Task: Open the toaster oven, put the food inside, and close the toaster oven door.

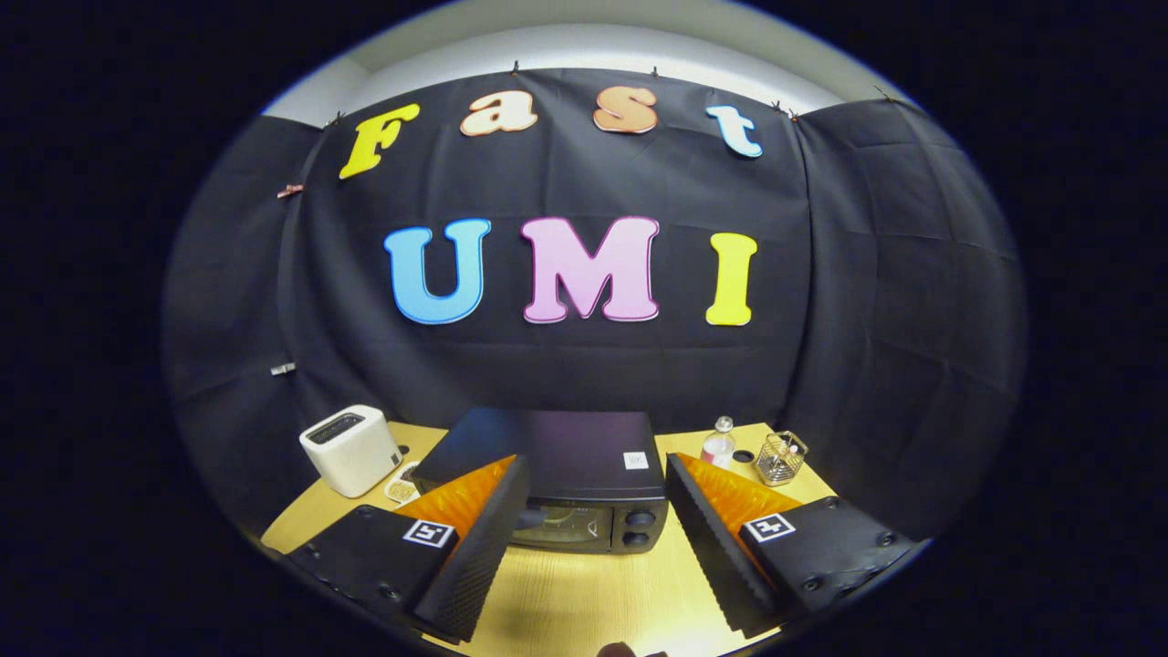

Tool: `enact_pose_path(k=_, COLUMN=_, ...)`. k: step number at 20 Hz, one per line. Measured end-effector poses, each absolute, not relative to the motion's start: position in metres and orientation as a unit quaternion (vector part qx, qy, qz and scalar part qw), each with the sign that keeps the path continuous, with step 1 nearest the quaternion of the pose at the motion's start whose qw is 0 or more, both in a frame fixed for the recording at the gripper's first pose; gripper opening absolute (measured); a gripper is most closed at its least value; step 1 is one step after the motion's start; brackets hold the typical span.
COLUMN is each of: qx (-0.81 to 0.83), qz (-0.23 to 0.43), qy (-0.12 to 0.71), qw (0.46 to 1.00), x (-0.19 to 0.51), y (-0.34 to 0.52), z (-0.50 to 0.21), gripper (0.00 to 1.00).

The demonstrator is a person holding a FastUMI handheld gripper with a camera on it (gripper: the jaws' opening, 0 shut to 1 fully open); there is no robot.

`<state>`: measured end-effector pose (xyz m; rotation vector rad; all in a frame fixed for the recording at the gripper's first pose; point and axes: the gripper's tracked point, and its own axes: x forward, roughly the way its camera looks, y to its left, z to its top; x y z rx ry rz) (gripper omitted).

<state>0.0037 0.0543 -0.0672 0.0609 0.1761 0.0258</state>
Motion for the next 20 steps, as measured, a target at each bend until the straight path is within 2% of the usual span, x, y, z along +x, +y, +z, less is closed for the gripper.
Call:
enact_pose_path(k=6, qx=0.01, qz=0.016, qy=0.044, qw=0.999, x=-0.008, y=0.005, z=-0.017, gripper=0.99)
enact_pose_path(k=20, qx=0.004, qz=0.024, qy=0.003, qw=1.0, x=-0.029, y=-0.051, z=0.008, gripper=0.99)
